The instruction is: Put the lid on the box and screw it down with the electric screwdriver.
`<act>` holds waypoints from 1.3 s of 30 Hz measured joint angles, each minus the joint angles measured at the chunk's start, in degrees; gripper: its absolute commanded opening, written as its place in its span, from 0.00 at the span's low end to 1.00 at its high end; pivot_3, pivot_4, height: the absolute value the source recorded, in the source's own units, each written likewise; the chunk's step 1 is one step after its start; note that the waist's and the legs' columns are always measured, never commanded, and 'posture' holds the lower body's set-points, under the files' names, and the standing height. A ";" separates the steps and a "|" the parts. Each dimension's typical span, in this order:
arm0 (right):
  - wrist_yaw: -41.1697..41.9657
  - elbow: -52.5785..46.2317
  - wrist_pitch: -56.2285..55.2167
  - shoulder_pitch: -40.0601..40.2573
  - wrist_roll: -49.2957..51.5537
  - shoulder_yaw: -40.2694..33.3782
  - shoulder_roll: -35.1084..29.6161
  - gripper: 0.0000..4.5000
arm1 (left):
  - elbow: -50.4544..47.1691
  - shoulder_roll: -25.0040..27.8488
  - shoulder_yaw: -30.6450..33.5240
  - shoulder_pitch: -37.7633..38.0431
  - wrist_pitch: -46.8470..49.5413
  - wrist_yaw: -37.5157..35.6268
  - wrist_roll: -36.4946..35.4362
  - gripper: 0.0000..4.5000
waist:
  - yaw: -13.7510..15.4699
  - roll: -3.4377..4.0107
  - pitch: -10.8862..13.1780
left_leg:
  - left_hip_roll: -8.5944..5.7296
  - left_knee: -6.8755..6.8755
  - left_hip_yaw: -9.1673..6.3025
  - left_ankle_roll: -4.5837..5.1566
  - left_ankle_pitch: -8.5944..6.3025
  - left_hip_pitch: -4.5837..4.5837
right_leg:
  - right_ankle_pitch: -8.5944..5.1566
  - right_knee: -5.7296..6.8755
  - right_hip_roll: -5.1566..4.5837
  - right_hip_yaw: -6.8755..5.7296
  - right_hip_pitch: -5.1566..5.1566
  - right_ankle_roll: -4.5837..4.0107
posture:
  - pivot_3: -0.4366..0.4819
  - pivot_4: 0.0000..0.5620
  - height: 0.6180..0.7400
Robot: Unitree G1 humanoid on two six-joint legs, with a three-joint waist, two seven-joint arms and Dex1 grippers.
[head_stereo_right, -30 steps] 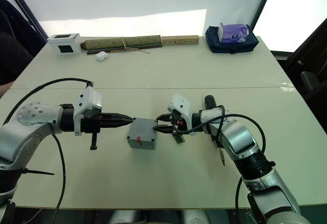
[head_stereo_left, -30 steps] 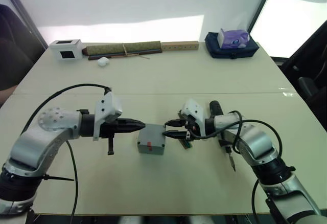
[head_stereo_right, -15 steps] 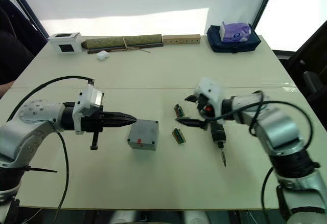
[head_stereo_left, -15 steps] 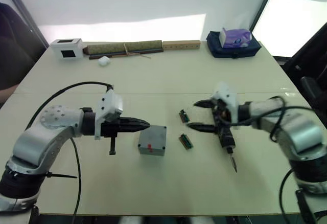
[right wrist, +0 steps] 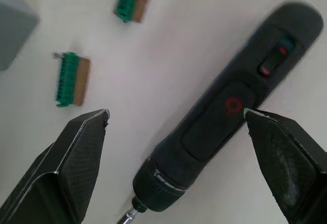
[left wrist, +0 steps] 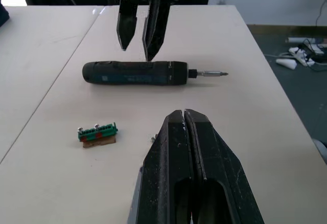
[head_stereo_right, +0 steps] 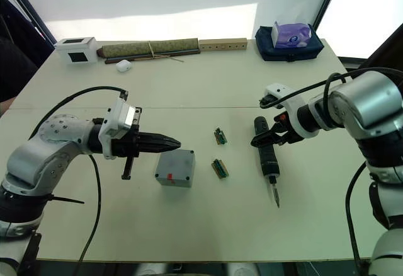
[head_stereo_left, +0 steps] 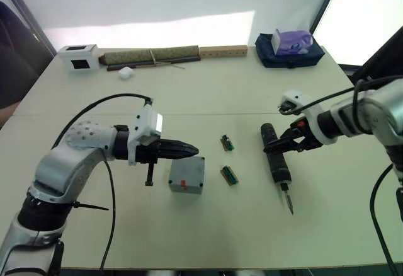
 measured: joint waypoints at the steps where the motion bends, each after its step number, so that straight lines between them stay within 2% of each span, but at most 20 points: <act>1: -3.23 2.47 0.01 -0.92 3.35 1.44 0.01 0.99 | 0.17 -0.04 0.00 -0.07 -0.16 0.05 0.14 0.00 | 0.00 0.00 0.00 | 0.00 0.00 0.01 0.01 -0.01 -0.02 | 0.00 -0.05 0.00 0.00 0.00 0.00 | 0.48 0.27 1.00; 3: -10.83 6.56 0.01 -2.69 10.44 2.88 0.27 0.99 | 0.13 -0.33 0.00 -0.17 -0.26 0.07 0.22 0.00 | -0.08 -0.01 0.00 | 0.00 -0.01 0.03 0.04 -0.02 -0.04 | 0.00 -0.09 0.02 0.01 0.00 0.00 | 0.48 0.27 1.00; 10: -34.34 11.65 0.02 -2.09 27.57 2.91 1.54 0.99 | -0.19 -1.35 0.02 0.11 -0.26 1.58 0.40 0.00 | -0.08 -0.01 0.00 | 0.01 0.02 0.04 0.05 -0.02 -0.04 | 0.01 -0.02 0.07 0.02 0.00 0.03 | 0.48 0.27 1.00; 15: -53.78 13.88 0.03 0.82 45.29 2.89 1.59 0.99 | -1.06 -2.39 -0.85 1.07 -0.47 2.67 1.01 0.00 | -0.10 -0.02 0.00 | 0.02 0.07 0.08 0.14 0.04 -0.04 | 0.04 0.03 0.11 0.04 0.02 0.08 | 0.48 0.27 1.00; 19: -72.49 10.98 -6.92 5.49 63.21 3.09 0.04 0.99 | -1.86 -2.72 -1.79 1.34 -0.67 3.01 1.20 0.00 | -0.09 -0.04 -0.01 | 0.03 0.10 0.09 0.20 0.08 -0.04 | 0.06 0.06 0.12 0.04 0.03 0.11 | 0.48 0.27 1.00; 23: -80.78 8.09 -11.75 10.22 67.36 0.83 1.14 0.99 | -1.96 -2.68 -1.81 1.34 -0.67 3.36 1.16 0.00 | -0.15 -0.07 -0.03 | 0.03 0.16 0.09 0.25 0.12 -0.03 | 0.12 0.08 0.15 0.05 0.10 0.20 | 0.48 0.27 1.00; 28: -88.70 3.73 -16.01 15.62 67.56 -4.31 4.64 0.99 | -2.02 -2.55 -1.90 1.08 -0.68 3.28 1.17 0.00 | -0.41 -0.18 -0.10 | 0.05 0.21 0.11 0.46 0.31 0.06 | 0.39 0.08 0.20 0.09 0.19 0.20 | 0.48 0.27 1.00; 31: -92.21 2.27 -17.64 17.98 67.49 -6.53 6.05 0.83 | -2.01 -2.46 -1.91 0.86 -0.68 3.30 1.19 0.00 | -0.27 -0.18 -0.10 | 0.05 0.20 0.11 0.61 0.52 0.06 | 0.60 0.07 0.21 0.09 0.20 0.20 | 0.48 0.27 1.00; 36: -95.26 1.37 -17.98 19.03 67.56 -7.46 6.97 0.43 | -2.06 -1.83 -1.82 0.79 -0.64 3.50 1.20 0.00 | -0.33 -0.18 -0.10 | 0.05 0.20 0.11 0.64 0.59 0.08 | 0.68 0.07 0.25 0.10 0.21 0.18 | 0.48 0.27 1.00; 37: -95.65 1.32 -17.79 18.77 67.56 -7.52 7.31 0.37 | -2.12 -1.62 -1.75 0.79 -0.54 3.66 1.18 0.00 | -0.34 -0.18 -0.10 | 0.05 0.19 0.11 0.64 0.59 0.08 | 0.68 0.07 0.25 0.10 0.19 0.19 | 0.48 0.27 1.00; 39: -96.35 1.51 -17.53 18.37 67.58 -7.47 7.79 0.36 | -2.44 -0.89 -1.31 0.90 -0.39 3.96 1.14 0.00 | -0.37 -0.18 -0.10 | 0.07 0.19 0.11 0.64 0.59 0.07 | 0.68 0.05 0.26 0.11 0.19 0.18 | 0.48 0.27 1.00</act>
